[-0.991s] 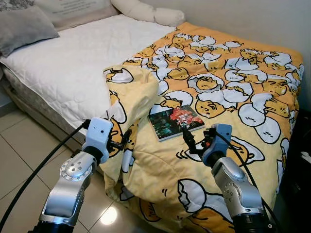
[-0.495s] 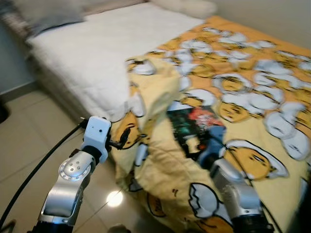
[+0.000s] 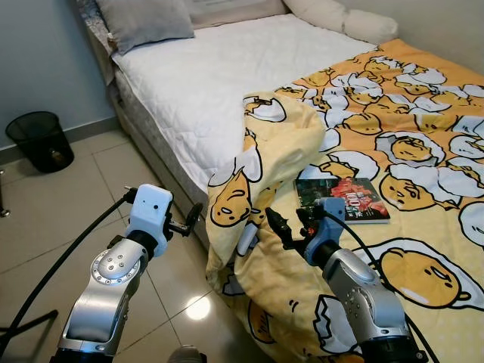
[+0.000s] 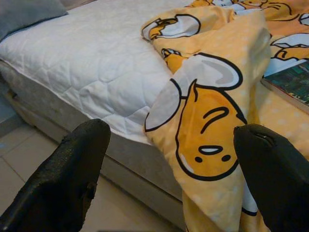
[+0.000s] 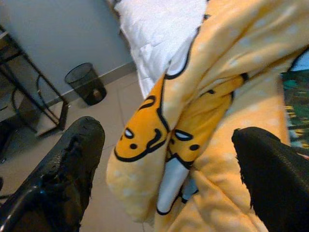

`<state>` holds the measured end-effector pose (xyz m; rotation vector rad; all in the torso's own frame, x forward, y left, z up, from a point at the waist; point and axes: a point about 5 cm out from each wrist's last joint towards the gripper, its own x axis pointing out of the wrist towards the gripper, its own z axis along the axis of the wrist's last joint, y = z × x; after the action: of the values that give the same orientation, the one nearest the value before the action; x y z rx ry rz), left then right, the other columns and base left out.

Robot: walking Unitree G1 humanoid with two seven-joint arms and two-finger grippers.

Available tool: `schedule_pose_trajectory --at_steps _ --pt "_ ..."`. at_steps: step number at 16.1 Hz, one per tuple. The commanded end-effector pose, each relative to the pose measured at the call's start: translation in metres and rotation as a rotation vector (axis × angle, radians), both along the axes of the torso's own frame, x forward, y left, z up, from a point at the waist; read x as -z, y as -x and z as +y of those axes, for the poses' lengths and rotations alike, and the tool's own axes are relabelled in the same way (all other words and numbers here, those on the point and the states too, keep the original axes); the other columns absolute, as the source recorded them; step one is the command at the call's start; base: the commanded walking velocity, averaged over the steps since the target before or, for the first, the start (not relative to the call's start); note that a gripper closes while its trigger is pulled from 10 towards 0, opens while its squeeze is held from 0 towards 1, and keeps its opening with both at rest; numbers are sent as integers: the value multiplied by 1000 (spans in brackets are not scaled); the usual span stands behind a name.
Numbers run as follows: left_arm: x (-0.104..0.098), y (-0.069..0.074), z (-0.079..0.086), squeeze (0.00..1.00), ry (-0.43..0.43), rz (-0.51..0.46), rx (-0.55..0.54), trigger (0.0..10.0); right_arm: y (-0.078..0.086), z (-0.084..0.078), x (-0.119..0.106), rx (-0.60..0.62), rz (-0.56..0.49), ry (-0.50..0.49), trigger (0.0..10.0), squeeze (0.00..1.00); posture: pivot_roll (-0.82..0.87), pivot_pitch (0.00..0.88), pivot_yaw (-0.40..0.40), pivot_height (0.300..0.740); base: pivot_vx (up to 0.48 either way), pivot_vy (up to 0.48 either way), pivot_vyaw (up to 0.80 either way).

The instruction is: Clean up the room

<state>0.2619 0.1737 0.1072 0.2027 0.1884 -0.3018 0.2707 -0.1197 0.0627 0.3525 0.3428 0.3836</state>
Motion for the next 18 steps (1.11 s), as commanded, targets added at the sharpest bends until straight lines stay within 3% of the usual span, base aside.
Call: schedule_pose_trajectory --at_steps 1,5,8,10,18 --pt "-4 0 -1 0 -5 -10 3 10000 -1 -5 1 40 12 -9 10000 0 -9 0 -23 740 0 0 0" --pt "-1 1 0 0 -2 4 -8 10000 -3 -14 2 125 5 32 10000 0 -12 0 -26 740 0 0 0" --pt "12 10 8 0 40 35 -43 10000 -16 -51 -9 431 -135 334 10000 0 -15 0 -29 740 0 0 0" --pt "17 13 9 0 41 56 -49 10000 -16 -58 -12 493 -160 381 10000 0 -15 0 -29 740 0 0 0" --pt "15 10 3 0 38 45 -36 10000 -18 -49 -8 414 -158 358 10000 0 -30 0 -42 740 0 0 0"
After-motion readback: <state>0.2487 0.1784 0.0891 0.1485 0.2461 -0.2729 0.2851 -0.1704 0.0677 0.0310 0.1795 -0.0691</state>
